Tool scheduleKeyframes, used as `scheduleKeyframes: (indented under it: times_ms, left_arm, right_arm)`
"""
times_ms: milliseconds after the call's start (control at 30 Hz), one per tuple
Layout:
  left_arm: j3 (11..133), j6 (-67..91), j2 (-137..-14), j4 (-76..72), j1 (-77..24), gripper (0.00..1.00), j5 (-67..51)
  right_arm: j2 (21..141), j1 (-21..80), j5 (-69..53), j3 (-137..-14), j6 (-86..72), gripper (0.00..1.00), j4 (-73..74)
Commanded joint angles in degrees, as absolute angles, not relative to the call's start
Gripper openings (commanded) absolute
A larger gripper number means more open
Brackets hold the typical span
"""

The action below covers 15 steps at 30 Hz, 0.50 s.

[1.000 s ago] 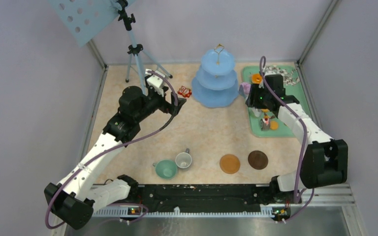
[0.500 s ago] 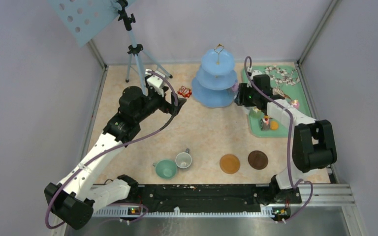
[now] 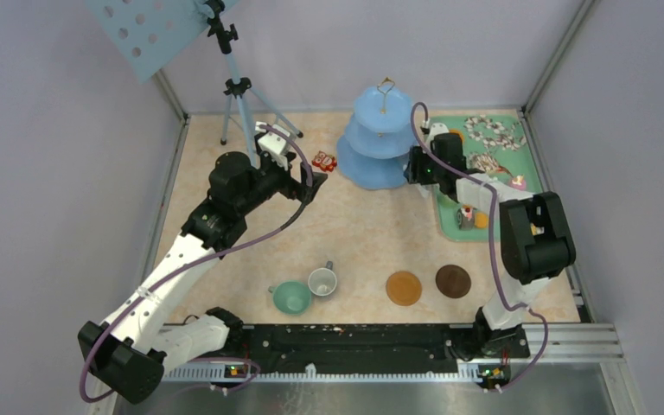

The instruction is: Serve the afternoon tea

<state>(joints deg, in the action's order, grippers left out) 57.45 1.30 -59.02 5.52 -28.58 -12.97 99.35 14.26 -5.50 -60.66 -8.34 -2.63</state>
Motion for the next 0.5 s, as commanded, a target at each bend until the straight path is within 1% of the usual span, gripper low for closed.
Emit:
scheduleKeyframes:
  times_ms: [0,200,367,467]
  left_arm:
    - [57.0,1.0,-59.0,2.1,-28.8,0.99,-13.0]
    - [57.0,1.0,-59.1,2.1,-28.8,0.99,-13.0]
    - [56.9,1.0,-59.0,2.0,-28.8,0.99,-12.8]
    - [56.9,1.0,-58.8,2.0,-28.8,0.99,-12.9]
  right_arm:
    - [100.1,15.5,-4.8,-62.3,-7.0,0.38,-10.4]
    - [100.9,15.7,-4.4,-62.3,-7.3,0.41,-10.8]
    - [100.2,15.7,-3.8,-62.0,-7.5,0.50,-9.8]
    - [98.8,15.7,-3.4,-61.1,-7.6,0.52,-9.4]
